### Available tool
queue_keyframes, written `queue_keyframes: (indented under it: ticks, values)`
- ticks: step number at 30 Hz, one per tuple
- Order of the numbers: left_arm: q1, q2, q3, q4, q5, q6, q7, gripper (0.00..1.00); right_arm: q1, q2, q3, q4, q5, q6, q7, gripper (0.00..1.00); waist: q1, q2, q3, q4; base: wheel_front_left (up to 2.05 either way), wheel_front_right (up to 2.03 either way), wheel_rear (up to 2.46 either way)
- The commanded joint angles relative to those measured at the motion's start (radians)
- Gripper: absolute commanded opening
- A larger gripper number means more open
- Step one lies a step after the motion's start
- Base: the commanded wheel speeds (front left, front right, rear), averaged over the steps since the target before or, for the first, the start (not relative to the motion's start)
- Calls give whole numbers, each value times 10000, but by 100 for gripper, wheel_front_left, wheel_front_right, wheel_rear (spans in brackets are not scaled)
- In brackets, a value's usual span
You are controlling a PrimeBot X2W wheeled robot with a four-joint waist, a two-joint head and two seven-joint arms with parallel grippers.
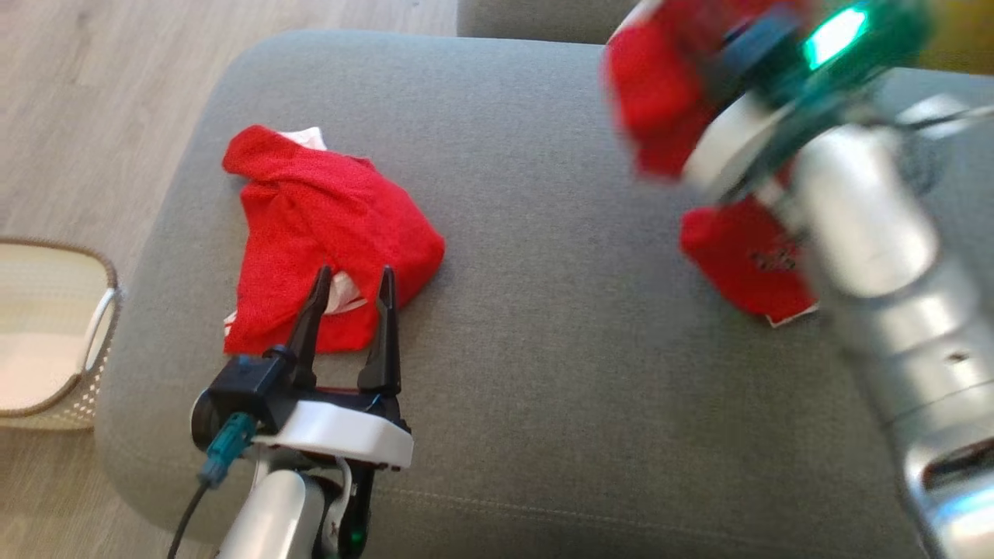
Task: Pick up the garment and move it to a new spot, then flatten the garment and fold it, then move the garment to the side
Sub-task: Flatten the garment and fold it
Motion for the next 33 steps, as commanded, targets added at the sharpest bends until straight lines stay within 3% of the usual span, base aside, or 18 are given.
queue_keyframes:
  ticks: [1,6,7,8,13,20,24,28,33]
  values:
    - [-163,22,259,-266,-62,53,-51,100,29,226,579,-63,342,-4,-110,0,0,0,20,96,0,0,0]
    - [-170,22,187,-155,-42,4,-51,100,631,430,3934,973,2430,-4,-137,3,0,0,72,310,0,0,0]
    - [-168,22,169,-122,-27,-2,-51,100,699,401,4554,1060,2854,-4,-138,85,0,0,79,332,0,0,0]
    - [-169,22,155,-100,-17,-10,-51,100,767,363,5077,1117,3325,-4,-98,100,0,0,83,350,0,0,0]
    - [-107,22,209,-39,39,-4,-51,100,602,-194,6277,1037,5127,-4,-55,100,0,0,68,226,0,0,0]
    - [-34,22,354,-18,114,-66,-51,100,648,-821,5585,879,5979,-4,-170,100,0,0,-49,-314,0,0,0]
    - [-40,22,481,-104,147,-78,-51,100,1031,-1152,4263,558,5993,-4,-248,100,0,0,-161,-780,0,0,0]
    - [-85,22,621,-250,156,-57,-51,100,1888,-1296,2317,-211,5589,-4,-271,100,0,0,-195,-1228,0,0,0]
    - [-98,22,743,-379,144,4,-51,100,3823,-848,-270,-1708,4553,-4,-274,100,0,0,-193,-1675,0,0,0]
